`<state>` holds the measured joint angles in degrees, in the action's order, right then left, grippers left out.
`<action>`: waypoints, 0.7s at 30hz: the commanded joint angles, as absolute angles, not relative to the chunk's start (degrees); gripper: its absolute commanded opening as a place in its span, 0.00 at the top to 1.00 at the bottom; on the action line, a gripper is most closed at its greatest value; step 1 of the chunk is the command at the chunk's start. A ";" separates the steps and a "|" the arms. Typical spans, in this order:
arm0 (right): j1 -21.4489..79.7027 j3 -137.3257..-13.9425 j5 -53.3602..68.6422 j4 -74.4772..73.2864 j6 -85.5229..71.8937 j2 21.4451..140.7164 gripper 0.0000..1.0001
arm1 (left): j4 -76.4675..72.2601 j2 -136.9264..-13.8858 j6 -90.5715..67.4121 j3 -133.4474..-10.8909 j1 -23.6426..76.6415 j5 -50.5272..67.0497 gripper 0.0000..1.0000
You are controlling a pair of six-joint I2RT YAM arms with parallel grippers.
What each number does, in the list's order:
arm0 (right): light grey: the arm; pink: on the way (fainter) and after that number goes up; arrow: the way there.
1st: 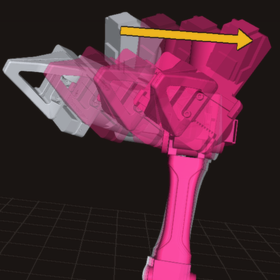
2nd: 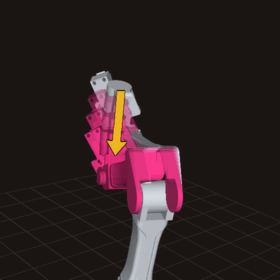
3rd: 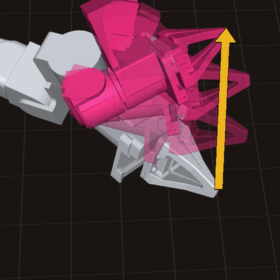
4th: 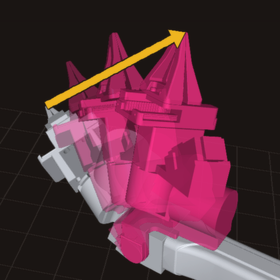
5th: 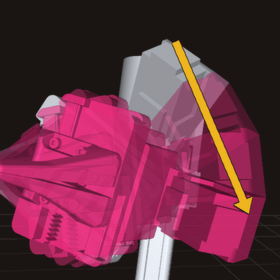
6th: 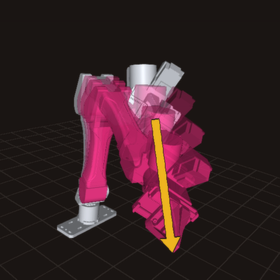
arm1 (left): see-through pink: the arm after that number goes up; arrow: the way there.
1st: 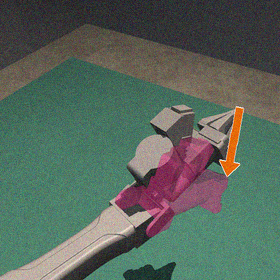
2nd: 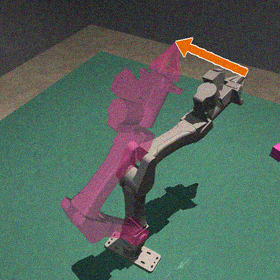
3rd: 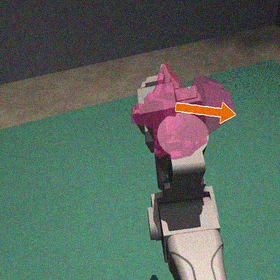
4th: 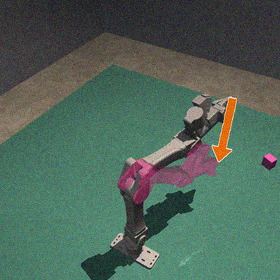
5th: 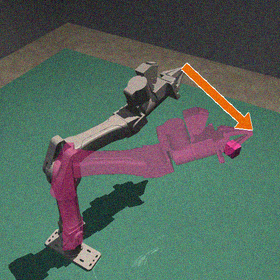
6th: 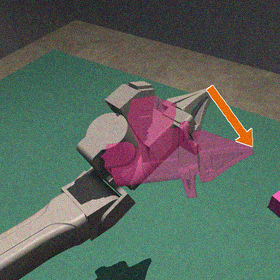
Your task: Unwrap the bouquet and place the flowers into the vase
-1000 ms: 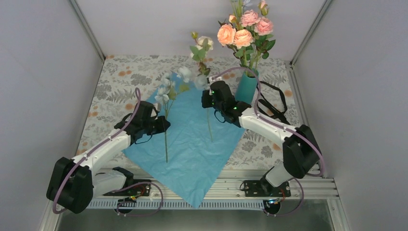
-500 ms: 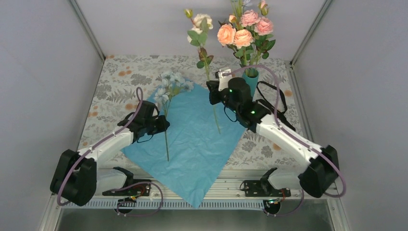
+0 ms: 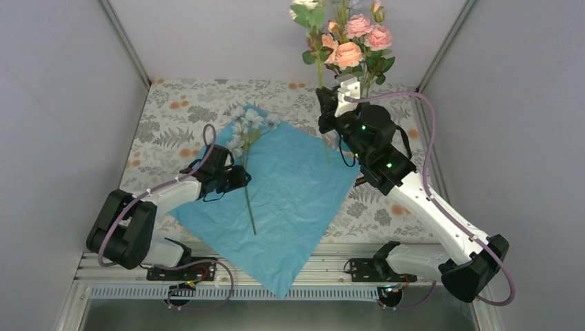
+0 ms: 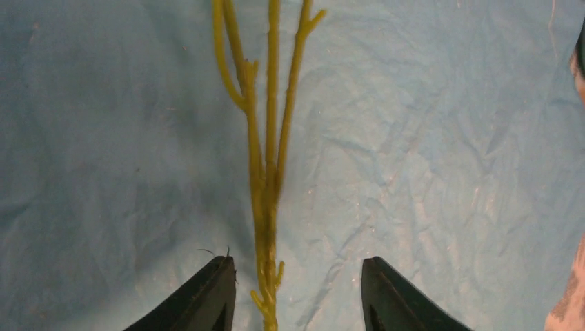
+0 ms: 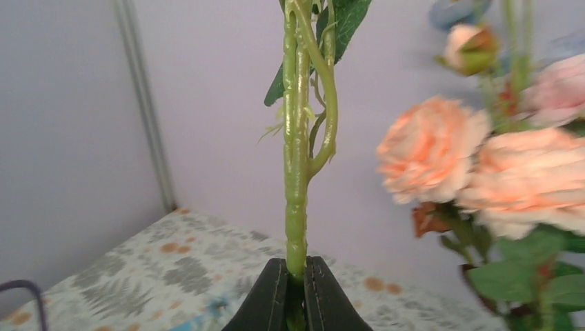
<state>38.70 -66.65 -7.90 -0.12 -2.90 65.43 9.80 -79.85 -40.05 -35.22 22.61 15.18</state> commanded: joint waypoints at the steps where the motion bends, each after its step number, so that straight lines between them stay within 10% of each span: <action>1: 34.98 -69.09 -13.73 6.51 3.93 64.49 0.96 | 10.90 -76.49 -38.71 -36.34 22.41 13.66 0.46; 8: 25.82 -68.74 -12.27 16.50 6.25 64.07 0.96 | 20.57 -68.67 -36.74 -41.06 22.41 6.43 0.00; 21: 14.48 -66.78 -5.93 37.05 10.25 71.71 0.96 | 34.05 -62.80 -24.38 -55.02 22.50 -0.12 0.00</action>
<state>16.75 -66.98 -7.90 27.86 8.73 68.95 29.02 -65.25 -30.00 -51.48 22.61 1.98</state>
